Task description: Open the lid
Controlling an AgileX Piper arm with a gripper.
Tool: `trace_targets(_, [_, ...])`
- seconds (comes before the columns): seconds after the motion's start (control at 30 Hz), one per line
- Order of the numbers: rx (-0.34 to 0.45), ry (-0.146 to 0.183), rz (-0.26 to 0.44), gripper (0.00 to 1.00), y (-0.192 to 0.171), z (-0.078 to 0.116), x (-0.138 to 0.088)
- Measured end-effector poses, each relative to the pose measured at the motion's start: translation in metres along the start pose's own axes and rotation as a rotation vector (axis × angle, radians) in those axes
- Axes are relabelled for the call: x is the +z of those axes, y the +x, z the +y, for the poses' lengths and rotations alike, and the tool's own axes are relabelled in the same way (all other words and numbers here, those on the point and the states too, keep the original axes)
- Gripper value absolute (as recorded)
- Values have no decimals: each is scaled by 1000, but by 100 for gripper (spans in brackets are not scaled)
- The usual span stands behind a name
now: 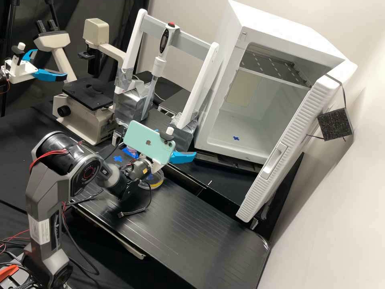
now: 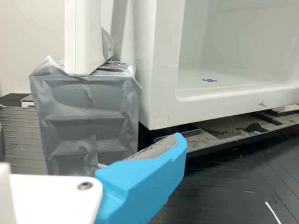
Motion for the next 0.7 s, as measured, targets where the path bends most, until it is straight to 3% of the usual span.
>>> trace_targets(0.33, [6, -2, 8, 100, -2, 0, 1])
trace_targets(0.5, [9, -12, 19, 100, -23, 5, 8])
trace_targets(0.7, [60, 32, 97, 100, -67, 15, 12])
